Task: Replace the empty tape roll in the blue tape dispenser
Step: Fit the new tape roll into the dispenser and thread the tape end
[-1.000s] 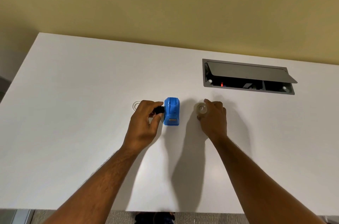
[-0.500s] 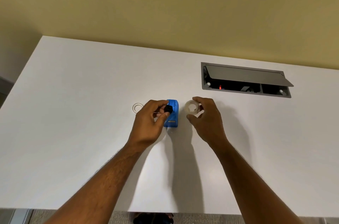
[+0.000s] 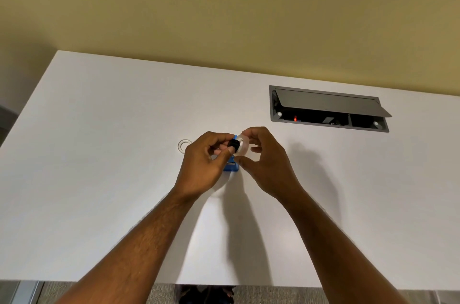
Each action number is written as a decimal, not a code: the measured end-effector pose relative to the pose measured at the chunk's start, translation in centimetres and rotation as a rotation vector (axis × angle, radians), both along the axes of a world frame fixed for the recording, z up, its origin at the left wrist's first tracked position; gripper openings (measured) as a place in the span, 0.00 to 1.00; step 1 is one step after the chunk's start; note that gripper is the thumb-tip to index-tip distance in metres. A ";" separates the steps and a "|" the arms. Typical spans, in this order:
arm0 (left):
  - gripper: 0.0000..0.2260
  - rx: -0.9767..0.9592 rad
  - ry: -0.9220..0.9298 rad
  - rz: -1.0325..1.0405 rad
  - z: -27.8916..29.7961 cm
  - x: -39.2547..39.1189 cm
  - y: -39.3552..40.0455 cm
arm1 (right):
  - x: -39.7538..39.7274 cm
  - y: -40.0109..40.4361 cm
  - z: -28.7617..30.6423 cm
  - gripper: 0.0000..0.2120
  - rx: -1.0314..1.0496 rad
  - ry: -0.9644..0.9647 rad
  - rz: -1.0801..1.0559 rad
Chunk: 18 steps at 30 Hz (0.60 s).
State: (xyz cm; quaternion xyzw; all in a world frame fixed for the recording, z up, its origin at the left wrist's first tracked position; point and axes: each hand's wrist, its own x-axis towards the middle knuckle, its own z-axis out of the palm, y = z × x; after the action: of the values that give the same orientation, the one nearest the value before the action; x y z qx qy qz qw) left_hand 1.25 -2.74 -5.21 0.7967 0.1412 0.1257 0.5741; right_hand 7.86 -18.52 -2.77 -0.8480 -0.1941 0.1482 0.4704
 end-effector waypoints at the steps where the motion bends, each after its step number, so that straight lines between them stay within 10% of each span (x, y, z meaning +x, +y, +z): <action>1: 0.11 0.008 -0.006 -0.011 0.0 -0.1 0.0 | -0.1 0.0 0.1 0.21 0.031 0.026 0.003; 18: 0.07 -0.131 0.073 0.040 0.1 -0.2 -0.1 | -1.0 -0.2 -0.1 0.22 0.177 0.157 0.018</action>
State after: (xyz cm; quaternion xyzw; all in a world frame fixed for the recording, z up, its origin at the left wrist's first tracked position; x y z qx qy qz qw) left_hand 1.05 -2.81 -5.10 0.7584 0.1860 0.0985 0.6168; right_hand 6.88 -18.74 -2.91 -0.7872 -0.1768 0.2006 0.5557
